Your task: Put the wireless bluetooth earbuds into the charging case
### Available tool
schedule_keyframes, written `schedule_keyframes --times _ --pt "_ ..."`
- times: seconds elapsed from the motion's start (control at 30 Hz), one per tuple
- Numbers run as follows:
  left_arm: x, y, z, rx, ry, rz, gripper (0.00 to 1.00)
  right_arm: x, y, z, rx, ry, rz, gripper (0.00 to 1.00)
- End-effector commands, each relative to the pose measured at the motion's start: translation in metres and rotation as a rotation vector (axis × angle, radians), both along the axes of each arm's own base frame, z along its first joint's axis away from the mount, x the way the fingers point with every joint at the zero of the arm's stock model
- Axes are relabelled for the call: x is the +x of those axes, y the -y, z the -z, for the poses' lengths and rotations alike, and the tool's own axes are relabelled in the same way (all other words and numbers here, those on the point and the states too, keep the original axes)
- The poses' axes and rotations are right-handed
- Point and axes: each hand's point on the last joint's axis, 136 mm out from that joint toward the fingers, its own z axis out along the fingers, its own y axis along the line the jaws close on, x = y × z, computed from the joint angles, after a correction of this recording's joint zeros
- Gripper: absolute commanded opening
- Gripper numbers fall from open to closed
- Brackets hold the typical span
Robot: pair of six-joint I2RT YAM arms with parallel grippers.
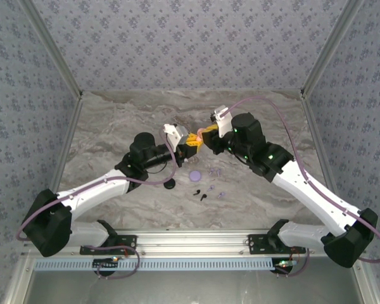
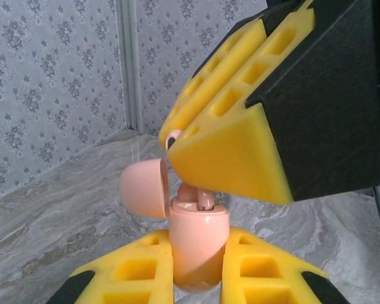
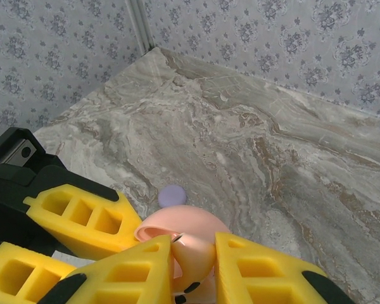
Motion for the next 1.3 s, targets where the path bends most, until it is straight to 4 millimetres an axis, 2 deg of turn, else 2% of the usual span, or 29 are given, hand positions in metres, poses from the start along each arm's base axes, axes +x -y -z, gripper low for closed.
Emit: schedule_keyframes --times 0.0,0.4,0.63,0.7,1.0,1.27 --pt "-0.008 0.004 -0.035 -0.073 0.063 0.033 0.0 0.002 -0.002 -0.008 -0.003 0.027 -0.004 0.23" --pt "-0.007 0.003 -0.036 -0.079 0.065 0.025 0.0 -0.008 -0.008 0.002 -0.008 -0.026 -0.06 0.24" --pt "-0.006 0.003 -0.035 -0.081 0.061 0.025 0.0 -0.011 -0.011 0.0 0.029 -0.065 -0.088 0.28" --pt "-0.006 0.003 -0.035 -0.084 0.061 0.025 0.0 -0.01 -0.012 -0.017 0.072 -0.065 -0.095 0.32" --pt "-0.007 0.002 -0.039 -0.122 0.061 0.023 0.0 -0.007 0.0 -0.054 0.172 -0.077 -0.095 0.5" --pt "-0.006 -0.004 -0.053 -0.223 0.071 -0.002 0.0 -0.004 0.022 -0.065 0.236 -0.129 -0.073 0.54"
